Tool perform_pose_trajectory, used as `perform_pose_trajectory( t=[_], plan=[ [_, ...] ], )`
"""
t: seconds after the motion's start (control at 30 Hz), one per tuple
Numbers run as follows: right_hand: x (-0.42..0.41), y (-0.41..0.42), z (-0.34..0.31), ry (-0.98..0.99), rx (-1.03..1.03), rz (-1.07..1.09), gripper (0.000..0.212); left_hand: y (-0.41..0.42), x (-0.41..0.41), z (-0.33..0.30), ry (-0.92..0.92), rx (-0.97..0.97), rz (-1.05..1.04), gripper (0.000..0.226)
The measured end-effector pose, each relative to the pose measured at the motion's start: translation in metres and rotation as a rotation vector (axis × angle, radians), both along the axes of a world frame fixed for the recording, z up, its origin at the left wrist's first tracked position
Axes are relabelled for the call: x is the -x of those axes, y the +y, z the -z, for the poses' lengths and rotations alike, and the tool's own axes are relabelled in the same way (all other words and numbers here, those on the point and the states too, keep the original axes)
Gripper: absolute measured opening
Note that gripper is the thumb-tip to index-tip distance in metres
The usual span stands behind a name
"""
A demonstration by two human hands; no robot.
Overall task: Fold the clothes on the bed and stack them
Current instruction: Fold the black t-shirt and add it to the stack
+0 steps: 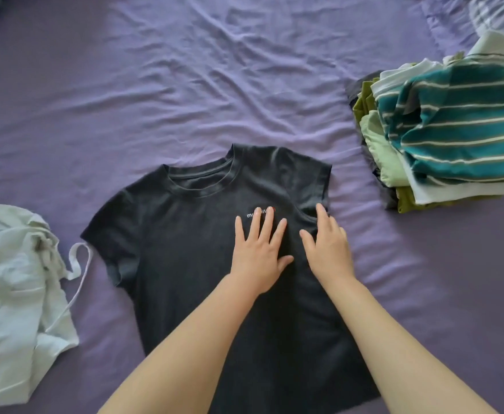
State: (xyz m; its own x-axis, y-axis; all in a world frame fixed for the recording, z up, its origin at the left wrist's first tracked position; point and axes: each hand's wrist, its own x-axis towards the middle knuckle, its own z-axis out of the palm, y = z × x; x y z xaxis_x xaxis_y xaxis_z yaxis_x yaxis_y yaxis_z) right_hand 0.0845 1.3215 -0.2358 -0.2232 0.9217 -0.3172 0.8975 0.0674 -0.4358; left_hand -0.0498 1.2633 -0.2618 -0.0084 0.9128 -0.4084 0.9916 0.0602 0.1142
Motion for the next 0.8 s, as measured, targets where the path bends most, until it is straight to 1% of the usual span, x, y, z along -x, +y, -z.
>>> perform_pose_trajectory(
  t=[0.07,0.13,0.17,0.23,0.3,0.33,0.43,0.5,0.57,0.63,0.7,0.77,0.8],
  plan=[
    [0.011,0.015,0.004,0.091,0.001,0.149,0.067,0.024,0.011,0.007,0.001,-0.025,0.046,0.077],
    [0.019,0.028,0.005,0.179,-0.004,0.250,0.073,0.048,0.023,0.011,0.002,-0.057,0.068,0.077],
    [0.022,0.035,0.006,0.200,0.001,0.277,0.076,0.061,0.029,0.012,-0.001,-0.067,0.068,0.076],
    [0.027,0.048,0.009,0.170,0.027,0.301,0.080,0.083,0.040,0.014,-0.007,-0.076,0.064,0.072],
    [0.027,0.060,0.013,0.085,0.045,0.291,0.078,0.101,0.049,0.014,0.007,-0.075,0.062,0.072],
    [0.025,0.065,0.015,0.047,0.042,0.288,0.074,0.109,0.052,0.014,0.014,-0.067,0.050,0.076],
    [0.019,0.077,0.018,0.023,0.008,0.294,0.067,0.126,0.056,0.014,0.009,-0.019,-0.017,0.098],
    [0.018,0.081,0.019,0.027,-0.017,0.285,0.070,0.134,0.054,0.017,0.011,0.012,-0.039,0.113],
    [0.020,0.084,0.020,0.023,-0.001,0.287,0.081,0.140,0.052,0.020,0.020,0.040,-0.062,0.123],
    [0.023,0.086,0.021,0.048,0.043,0.277,0.082,0.144,0.054,0.021,0.028,0.065,-0.069,0.127],
    [0.023,0.086,0.019,0.119,0.044,0.212,0.076,0.144,0.053,0.018,0.047,0.066,-0.066,0.127],
    [0.024,0.085,0.012,0.185,-0.002,0.097,0.071,0.137,0.048,0.013,0.082,0.034,-0.096,0.121],
    [0.025,0.084,0.008,0.188,-0.043,0.027,0.071,0.131,0.044,0.011,0.091,0.014,-0.135,0.116]
  ],
)
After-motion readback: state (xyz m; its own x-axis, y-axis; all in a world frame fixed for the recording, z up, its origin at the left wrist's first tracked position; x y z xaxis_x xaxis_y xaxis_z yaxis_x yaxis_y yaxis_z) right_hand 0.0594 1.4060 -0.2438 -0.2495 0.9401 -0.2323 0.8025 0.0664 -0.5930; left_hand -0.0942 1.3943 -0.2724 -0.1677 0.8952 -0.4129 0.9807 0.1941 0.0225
